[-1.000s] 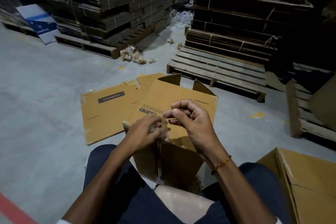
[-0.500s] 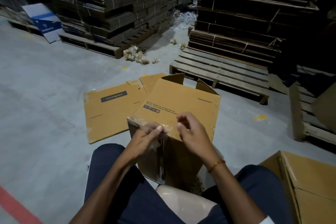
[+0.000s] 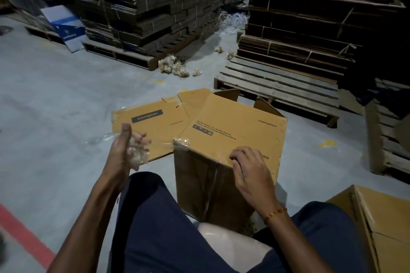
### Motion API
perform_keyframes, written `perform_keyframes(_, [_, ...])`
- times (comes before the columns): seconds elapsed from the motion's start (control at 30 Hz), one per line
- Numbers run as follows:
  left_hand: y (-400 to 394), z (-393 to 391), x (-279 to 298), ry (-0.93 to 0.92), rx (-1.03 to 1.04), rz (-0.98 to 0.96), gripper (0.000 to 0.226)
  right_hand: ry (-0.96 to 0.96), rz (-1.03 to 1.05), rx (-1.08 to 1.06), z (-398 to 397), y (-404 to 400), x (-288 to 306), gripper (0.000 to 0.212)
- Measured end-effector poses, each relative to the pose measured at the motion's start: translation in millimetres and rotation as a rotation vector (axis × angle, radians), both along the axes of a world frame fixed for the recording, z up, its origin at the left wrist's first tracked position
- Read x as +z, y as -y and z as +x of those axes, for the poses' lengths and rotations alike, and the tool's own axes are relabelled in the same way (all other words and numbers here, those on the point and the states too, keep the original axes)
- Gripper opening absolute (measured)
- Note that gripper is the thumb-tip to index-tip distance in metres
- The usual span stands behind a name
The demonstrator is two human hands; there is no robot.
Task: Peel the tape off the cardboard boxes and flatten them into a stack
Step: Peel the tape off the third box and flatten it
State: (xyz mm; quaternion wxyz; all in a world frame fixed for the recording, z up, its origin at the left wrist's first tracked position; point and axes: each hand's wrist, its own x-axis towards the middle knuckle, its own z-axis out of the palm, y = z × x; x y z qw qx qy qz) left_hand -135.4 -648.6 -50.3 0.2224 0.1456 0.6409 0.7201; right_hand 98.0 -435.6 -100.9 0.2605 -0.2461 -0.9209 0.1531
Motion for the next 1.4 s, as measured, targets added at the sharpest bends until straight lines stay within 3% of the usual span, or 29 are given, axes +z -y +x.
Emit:
perform_keyframes(0.07, [-2, 3, 2, 0.069, -0.065, -0.032, 0.086, 0.004, -0.013, 0.009, -2, 4, -2, 0.016])
perform_keyframes(0.13, [-6, 7, 2, 0.132, -0.074, -0.101, 0.082, 0.007, -0.007, 0.021, -4, 8, -3, 0.017])
perform_keyframes(0.2, [-10, 7, -4, 0.122, -0.113, -0.293, 0.072, 0.008, 0.000, 0.027, -4, 11, -3, 0.018])
perform_keyframes(0.33, [-22, 5, -12, -0.164, -0.169, -0.732, 0.058, -0.032, -0.002, 0.036, -4, 14, -6, 0.014])
perform_keyframes(0.43, [-31, 5, -12, -0.416, -0.197, -1.019, 0.024, -0.032, 0.007, 0.044, -6, 17, -7, 0.014])
perform_keyframes(0.47, [-32, 9, -9, -0.480, -0.215, -1.121, 0.026, -0.029, 0.012, 0.047, -7, 18, -7, 0.014])
perform_keyframes(0.5, [-32, 13, -9, -0.559, -0.262, -1.204, 0.051, -0.027, 0.015, 0.048, -7, 19, -8, 0.013])
perform_keyframes(0.53, [-32, 18, -10, -0.613, -0.300, -1.256, 0.061, -0.025, 0.015, 0.047, -8, 19, -9, 0.014])
perform_keyframes(0.57, [-31, 22, -9, -0.677, -0.298, -1.271, 0.057, -0.023, 0.012, 0.044, -8, 19, -10, 0.014])
perform_keyframes(0.63, [-29, 29, -6, -0.720, -0.270, -1.283, 0.035, -0.024, 0.012, 0.041, -8, 19, -11, 0.014])
perform_keyframes(0.67, [-27, 30, -6, -0.693, -0.273, -1.273, 0.036, -0.023, 0.016, 0.040, -8, 19, -11, 0.014])
perform_keyframes(0.73, [-23, 35, -8, -0.617, -0.310, -1.244, 0.061, -0.023, 0.022, 0.039, -8, 19, -12, 0.014])
perform_keyframes(0.8, [-25, 38, -10, -0.659, -0.329, -1.250, 0.078, -0.022, 0.026, 0.034, -10, 20, -11, 0.015])
perform_keyframes(0.93, [-34, 39, -14, -0.912, -0.293, -1.457, 0.068, -0.014, 0.025, 0.025, -9, 20, -13, 0.016])
perform_keyframes(1.03, [-27, 24, -9, -0.947, -0.052, -1.250, 0.047, -0.021, 0.031, 0.026, -7, 16, -13, 0.016])
perform_keyframes(1.1, [-16, 9, -9, -0.816, 0.077, -1.070, 0.033, -0.021, 0.048, 0.019, -5, 14, -14, 0.015])
perform_keyframes(1.17, [-9, -1, -17, -0.690, 0.061, -0.880, 0.019, -0.025, 0.075, 0.015, -4, 13, -14, 0.015])
perform_keyframes(1.2, [-7, 0, -21, -0.600, 0.017, -0.749, 0.017, -0.026, 0.083, 0.016, -4, 13, -13, 0.016])
perform_keyframes(1.3, [-10, 10, -23, -0.128, -0.064, -0.314, 0.048, -0.021, 0.073, 0.023, -5, 14, -13, 0.015])
perform_keyframes(1.4, [-16, 14, -18, 0.112, -0.046, -0.080, 0.037, 0.000, 0.063, 0.054, -4, 12, -12, 0.025])
